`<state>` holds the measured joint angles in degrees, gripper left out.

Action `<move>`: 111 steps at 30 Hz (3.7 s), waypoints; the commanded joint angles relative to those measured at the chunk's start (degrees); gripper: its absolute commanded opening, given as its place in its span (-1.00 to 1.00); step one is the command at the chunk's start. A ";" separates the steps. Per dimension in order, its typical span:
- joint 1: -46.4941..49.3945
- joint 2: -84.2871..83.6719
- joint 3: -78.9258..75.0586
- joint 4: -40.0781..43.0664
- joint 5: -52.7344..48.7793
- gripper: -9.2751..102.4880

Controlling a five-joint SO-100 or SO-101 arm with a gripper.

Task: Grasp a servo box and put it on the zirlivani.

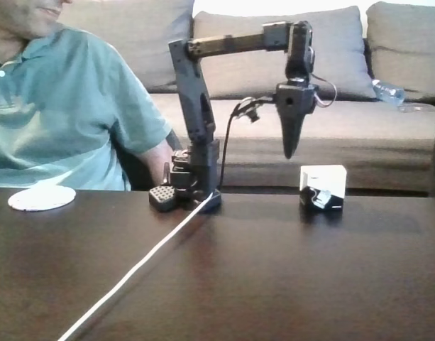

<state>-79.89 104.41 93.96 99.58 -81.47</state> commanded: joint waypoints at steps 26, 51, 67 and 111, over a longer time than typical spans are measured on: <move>-16.44 -25.40 -31.55 4.22 13.27 -0.68; -11.87 -18.28 -17.67 3.87 6.42 -0.30; -4.39 -34.28 -31.55 3.96 -2.02 -0.26; -13.18 -41.22 -26.19 4.04 3.34 -0.24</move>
<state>-94.22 63.02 66.97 99.58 -78.05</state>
